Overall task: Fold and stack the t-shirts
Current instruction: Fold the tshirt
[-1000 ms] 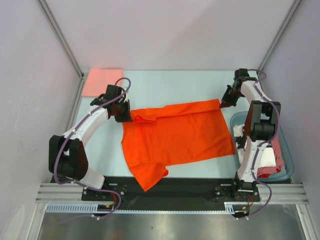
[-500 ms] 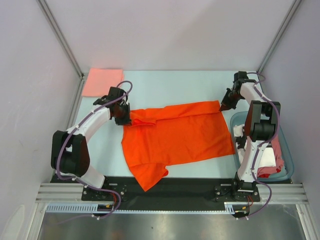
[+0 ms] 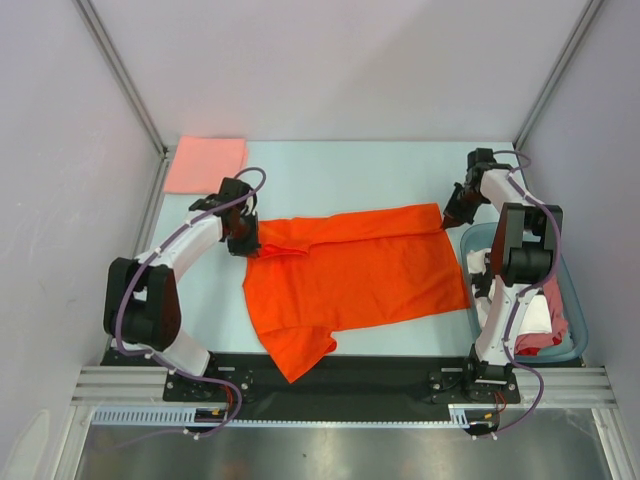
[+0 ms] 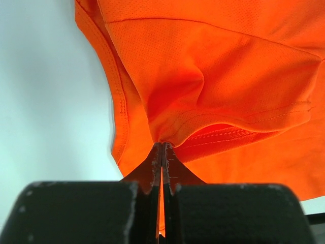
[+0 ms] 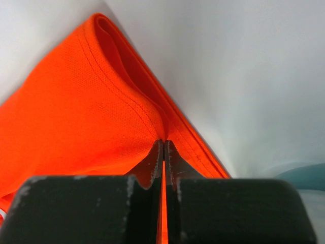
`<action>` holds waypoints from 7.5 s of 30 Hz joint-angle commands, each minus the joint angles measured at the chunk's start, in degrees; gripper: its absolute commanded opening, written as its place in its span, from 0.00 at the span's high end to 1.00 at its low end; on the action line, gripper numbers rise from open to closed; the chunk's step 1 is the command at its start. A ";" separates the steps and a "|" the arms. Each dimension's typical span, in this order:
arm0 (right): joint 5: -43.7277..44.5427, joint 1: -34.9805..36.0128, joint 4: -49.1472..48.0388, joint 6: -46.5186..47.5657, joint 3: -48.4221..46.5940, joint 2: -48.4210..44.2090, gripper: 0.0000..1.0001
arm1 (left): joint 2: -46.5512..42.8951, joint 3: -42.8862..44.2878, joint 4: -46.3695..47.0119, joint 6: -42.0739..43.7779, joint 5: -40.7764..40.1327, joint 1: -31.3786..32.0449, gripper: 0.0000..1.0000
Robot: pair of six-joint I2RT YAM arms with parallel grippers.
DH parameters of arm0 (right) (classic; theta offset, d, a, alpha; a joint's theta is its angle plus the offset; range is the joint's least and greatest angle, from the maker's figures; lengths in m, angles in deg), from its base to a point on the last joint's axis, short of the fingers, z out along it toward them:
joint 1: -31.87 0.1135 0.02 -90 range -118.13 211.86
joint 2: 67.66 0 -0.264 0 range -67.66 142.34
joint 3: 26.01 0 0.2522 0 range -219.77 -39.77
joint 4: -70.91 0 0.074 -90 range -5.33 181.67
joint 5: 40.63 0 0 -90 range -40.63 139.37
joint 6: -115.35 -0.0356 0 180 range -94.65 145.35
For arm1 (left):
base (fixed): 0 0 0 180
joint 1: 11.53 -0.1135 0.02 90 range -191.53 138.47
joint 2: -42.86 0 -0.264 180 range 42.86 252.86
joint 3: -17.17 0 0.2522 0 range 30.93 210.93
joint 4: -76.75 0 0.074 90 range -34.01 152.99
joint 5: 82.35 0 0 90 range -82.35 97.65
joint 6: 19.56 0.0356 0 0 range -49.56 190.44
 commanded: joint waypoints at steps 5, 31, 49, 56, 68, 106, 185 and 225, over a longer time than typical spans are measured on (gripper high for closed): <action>2.31 -0.34 -1.63 1.50 0.36 0.64 1.00 | 2.03 0.17 -0.06 -0.29 -1.19 0.41 1.00; 3.54 -0.34 -1.72 0.98 -0.17 2.49 1.00 | 4.57 -0.88 1.70 0.06 0.22 0.50 1.00; 4.95 0.10 0.66 2.03 -7.20 0.99 0.67 | -0.81 11.57 4.60 -0.73 1.80 -7.23 0.27; 1.79 0.27 -4.18 5.72 -8.43 1.70 0.59 | 14.49 19.86 5.92 -0.64 5.67 -11.45 0.23; -6.29 -0.61 -12.70 6.43 -5.36 4.60 0.48 | 24.88 23.73 7.51 2.35 12.95 -15.32 0.23; -12.54 -1.75 -14.73 5.11 -10.19 8.20 0.84 | 29.36 22.94 7.33 0.94 17.71 -15.67 0.64; -11.84 5.81 -12.71 -1.22 -8.52 12.42 1.00 | 19.17 10.54 10.95 -2.22 8.40 -13.21 0.84; -9.65 2.03 -9.73 0.27 -7.81 7.32 1.00 | 25.41 31.19 1.27 1.38 2.95 -18.92 0.78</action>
